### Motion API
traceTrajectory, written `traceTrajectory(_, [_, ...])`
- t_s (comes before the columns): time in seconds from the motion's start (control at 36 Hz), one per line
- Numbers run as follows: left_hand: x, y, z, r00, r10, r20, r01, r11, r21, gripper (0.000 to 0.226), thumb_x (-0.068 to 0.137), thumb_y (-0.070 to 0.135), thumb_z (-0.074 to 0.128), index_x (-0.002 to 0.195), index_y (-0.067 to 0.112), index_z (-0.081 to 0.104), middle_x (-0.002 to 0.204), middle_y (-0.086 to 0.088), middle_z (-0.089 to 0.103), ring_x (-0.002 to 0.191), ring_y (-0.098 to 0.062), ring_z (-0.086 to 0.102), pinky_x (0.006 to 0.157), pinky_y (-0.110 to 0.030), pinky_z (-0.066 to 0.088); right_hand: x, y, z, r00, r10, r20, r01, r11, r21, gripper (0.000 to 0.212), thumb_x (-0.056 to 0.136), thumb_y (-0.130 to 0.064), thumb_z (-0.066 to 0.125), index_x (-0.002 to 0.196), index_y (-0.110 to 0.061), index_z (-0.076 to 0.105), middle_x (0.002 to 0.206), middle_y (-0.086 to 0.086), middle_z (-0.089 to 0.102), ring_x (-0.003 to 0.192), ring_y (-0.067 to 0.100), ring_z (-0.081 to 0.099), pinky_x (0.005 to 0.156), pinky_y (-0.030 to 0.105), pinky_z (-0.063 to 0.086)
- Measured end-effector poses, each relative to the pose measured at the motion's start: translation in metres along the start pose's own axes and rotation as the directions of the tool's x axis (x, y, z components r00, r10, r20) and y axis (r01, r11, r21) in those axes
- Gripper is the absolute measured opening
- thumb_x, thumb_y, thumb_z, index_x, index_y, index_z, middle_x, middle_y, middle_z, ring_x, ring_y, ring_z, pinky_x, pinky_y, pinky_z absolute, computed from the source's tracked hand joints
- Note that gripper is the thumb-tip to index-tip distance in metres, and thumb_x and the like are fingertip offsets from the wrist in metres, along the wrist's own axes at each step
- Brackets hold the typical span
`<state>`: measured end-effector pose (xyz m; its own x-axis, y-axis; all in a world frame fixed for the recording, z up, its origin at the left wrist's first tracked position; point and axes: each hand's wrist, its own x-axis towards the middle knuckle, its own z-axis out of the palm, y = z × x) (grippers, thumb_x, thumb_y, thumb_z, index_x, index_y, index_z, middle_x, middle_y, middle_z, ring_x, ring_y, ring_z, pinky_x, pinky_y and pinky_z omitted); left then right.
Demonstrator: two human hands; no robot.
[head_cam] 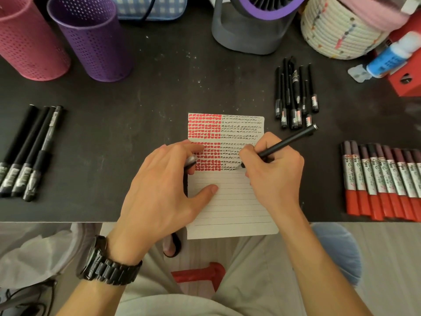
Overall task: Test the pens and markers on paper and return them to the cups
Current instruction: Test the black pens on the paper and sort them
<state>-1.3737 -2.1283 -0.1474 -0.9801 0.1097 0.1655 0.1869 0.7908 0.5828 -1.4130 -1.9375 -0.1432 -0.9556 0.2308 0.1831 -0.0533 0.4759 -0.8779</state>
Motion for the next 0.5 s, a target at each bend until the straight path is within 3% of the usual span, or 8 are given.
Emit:
traceTrajectory(0.08, [0.0000,-0.0006,0.0005,1.000,0.003,-0.002,-0.003,1.000,-0.012,0.062,0.076,0.065,0.061,0.128,0.033,0.048,0.122,0.021,0.056,0.110,0.013,0.037,0.100,-0.013,0.024,-0.0005,-0.0007,-0.0002,1.000,-0.001,0.006,0.001,1.000,0.001,0.029,0.082,-0.015,0.067,0.061,-0.011,0.047,0.052,0.014,0.052,0.048,0.026,0.046,0.046,0.032,0.039])
traceTrajectory(0.19, [-0.0004,-0.0019,0.0012,1.000,0.007,0.004,-0.007,1.000,-0.015,0.062,0.076,0.066,0.060,0.128,0.034,0.047,0.120,0.023,0.056,0.107,0.017,0.031,0.099,-0.012,0.025,0.0000,-0.0010,-0.0007,1.000,0.009,0.013,-0.009,1.000,0.001,0.028,0.082,-0.015,0.067,0.062,-0.009,0.048,0.053,0.013,0.054,0.044,0.012,0.044,0.044,0.027,0.039])
traceTrajectory(0.31, [0.0000,-0.0031,0.0006,1.000,0.020,0.015,-0.020,1.000,-0.024,0.061,0.076,0.065,0.062,0.127,0.034,0.048,0.121,0.023,0.056,0.106,0.017,0.031,0.100,0.002,0.015,0.0001,-0.0008,-0.0007,1.000,0.004,0.007,-0.004,1.000,0.005,0.027,0.081,-0.017,0.066,0.062,-0.010,0.048,0.052,0.013,0.055,0.050,0.029,0.052,0.046,0.034,0.041])
traceTrajectory(0.36, [-0.0002,-0.0037,0.0009,1.000,0.019,0.010,-0.019,1.000,-0.016,0.061,0.076,0.066,0.061,0.127,0.035,0.047,0.119,0.024,0.056,0.105,0.017,0.031,0.099,0.000,0.018,0.0014,-0.0002,-0.0024,0.999,0.028,-0.032,-0.026,0.998,0.056,0.029,0.083,-0.020,0.066,0.062,-0.014,0.047,0.050,0.010,0.054,0.048,0.031,0.052,0.044,0.034,0.040])
traceTrajectory(0.42, [-0.0005,-0.0040,0.0022,1.000,0.019,0.003,-0.019,1.000,-0.018,0.057,0.076,0.065,0.062,0.124,0.038,0.046,0.117,0.024,0.057,0.105,0.017,0.031,0.099,-0.001,0.018,0.0028,0.0000,-0.0054,0.992,0.090,-0.091,-0.073,0.982,0.177,0.037,0.089,-0.022,0.069,0.060,-0.021,0.046,0.045,0.003,0.053,0.041,0.021,0.051,0.042,0.028,0.038])
traceTrajectory(0.5, [-0.0014,-0.0038,0.0040,1.000,0.017,-0.007,-0.017,1.000,-0.018,0.052,0.076,0.066,0.062,0.118,0.042,0.042,0.119,0.027,0.055,0.105,0.016,0.033,0.098,-0.014,0.027,0.0031,-0.0007,-0.0097,0.983,0.130,-0.126,-0.084,0.945,0.315,0.039,0.092,-0.035,0.073,0.061,-0.025,0.051,0.045,-0.001,0.054,0.040,0.009,0.050,0.045,0.019,0.041])
